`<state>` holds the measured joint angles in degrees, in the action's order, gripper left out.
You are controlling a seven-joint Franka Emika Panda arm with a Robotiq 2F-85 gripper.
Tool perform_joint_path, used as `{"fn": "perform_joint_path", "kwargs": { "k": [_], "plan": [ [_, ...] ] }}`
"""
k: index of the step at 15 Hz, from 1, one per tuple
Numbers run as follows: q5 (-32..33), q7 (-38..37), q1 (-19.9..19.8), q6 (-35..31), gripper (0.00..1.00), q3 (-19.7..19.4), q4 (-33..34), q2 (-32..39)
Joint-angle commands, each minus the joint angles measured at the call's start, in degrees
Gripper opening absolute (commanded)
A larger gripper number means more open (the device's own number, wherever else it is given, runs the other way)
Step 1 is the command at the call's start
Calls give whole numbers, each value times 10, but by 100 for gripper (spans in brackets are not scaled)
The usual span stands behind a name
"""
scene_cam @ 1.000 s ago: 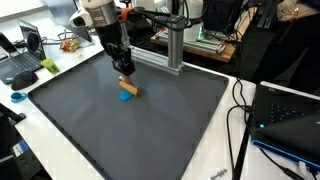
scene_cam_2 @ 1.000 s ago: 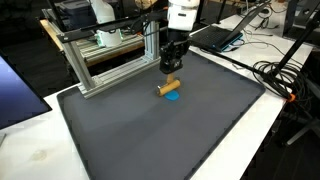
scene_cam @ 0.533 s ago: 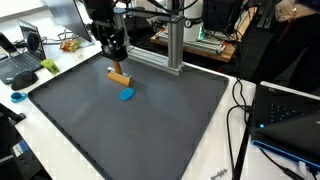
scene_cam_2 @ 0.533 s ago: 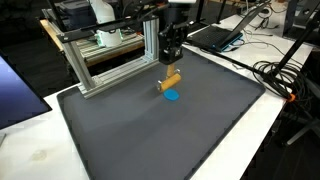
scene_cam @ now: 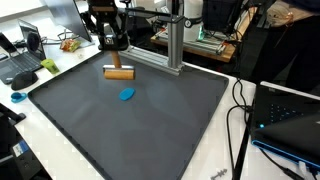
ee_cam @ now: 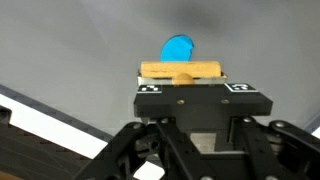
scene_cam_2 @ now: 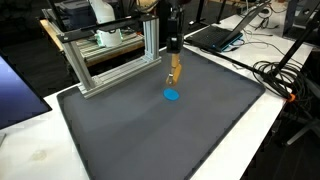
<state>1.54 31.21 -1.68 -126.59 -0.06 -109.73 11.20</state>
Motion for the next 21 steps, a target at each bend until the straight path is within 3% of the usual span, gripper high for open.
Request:
{"fn": "perform_joint_path", "kwargs": {
  "k": [1, 8, 9, 14, 15, 21],
  "plan": [
    [-16, 127, -19, -4, 22, 16, -13, -3],
    [-2, 353, -29, -14, 22, 15, -31, 4],
    [0, 297, -20, -1, 47, 8, -24, 10],
    [0, 338, -22, -7, 47, 9, -26, 13],
    [0, 338, -22, -7, 22, 10, -26, 13],
    [-1, 416, -26, -74, 22, 23, -34, 44]
  ]
}}
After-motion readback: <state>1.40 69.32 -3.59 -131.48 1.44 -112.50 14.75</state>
